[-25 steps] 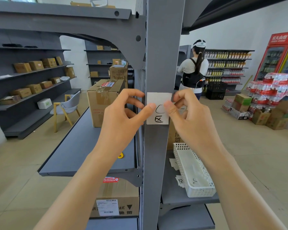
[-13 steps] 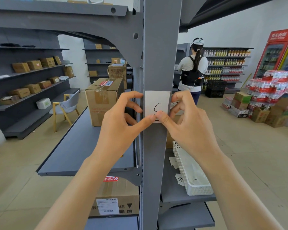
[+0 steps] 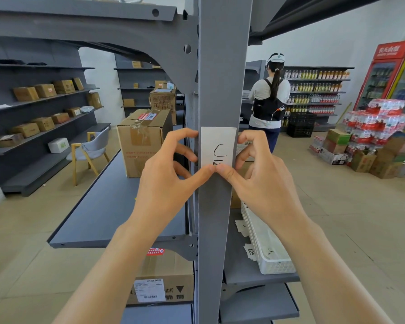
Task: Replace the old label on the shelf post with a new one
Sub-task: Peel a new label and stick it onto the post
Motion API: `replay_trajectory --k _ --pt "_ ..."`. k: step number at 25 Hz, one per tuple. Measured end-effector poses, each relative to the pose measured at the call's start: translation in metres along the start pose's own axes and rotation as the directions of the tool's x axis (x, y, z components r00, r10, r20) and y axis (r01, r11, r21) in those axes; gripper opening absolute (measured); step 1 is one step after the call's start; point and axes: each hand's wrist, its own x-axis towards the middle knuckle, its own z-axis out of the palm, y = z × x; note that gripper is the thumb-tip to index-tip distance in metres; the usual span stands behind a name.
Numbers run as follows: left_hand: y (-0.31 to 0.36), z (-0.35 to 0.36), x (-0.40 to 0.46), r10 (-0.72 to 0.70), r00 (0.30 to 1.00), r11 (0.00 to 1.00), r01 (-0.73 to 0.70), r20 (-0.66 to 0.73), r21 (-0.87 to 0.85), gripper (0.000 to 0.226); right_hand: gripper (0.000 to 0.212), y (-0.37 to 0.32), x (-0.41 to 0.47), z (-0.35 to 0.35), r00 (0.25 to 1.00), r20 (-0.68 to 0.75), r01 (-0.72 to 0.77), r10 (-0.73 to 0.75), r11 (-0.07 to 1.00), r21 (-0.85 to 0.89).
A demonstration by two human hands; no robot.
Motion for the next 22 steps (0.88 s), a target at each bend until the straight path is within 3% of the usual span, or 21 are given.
replay_trajectory --k 4,7,11,13,17,22 --pt "0.003 -0.009 -0.001 0.033 0.999 0.997 -0.036 0.040 0.064 0.060 0.040 0.005 0.000 -0.008 0.998 0.061 0.025 -0.022 0.999 -0.035" --pt "0.011 -0.014 0.009 -0.018 1.000 1.000 0.017 0.024 0.009 0.040 0.016 -0.002 0.006 -0.016 1.000 0.027 0.017 -0.015 0.997 -0.069" --pt "0.027 -0.011 0.029 -0.025 0.996 0.980 0.042 -0.091 0.195 0.041 0.048 -0.020 0.026 -0.018 0.988 -0.152 -0.014 -0.014 0.984 -0.177" --pt "0.030 -0.011 0.034 -0.015 0.992 0.970 0.044 -0.122 0.239 0.043 0.054 -0.021 0.033 -0.019 0.983 -0.182 -0.015 -0.022 0.980 -0.196" --pt "0.027 -0.016 0.037 -0.053 0.997 0.983 0.061 -0.051 0.176 0.036 0.048 -0.016 0.037 -0.019 0.991 -0.133 0.004 -0.026 0.986 -0.166" --pt "0.026 -0.020 0.032 -0.020 1.000 0.989 0.023 -0.017 0.147 0.021 0.037 -0.005 0.038 -0.015 0.998 -0.036 0.048 -0.047 0.998 0.041"
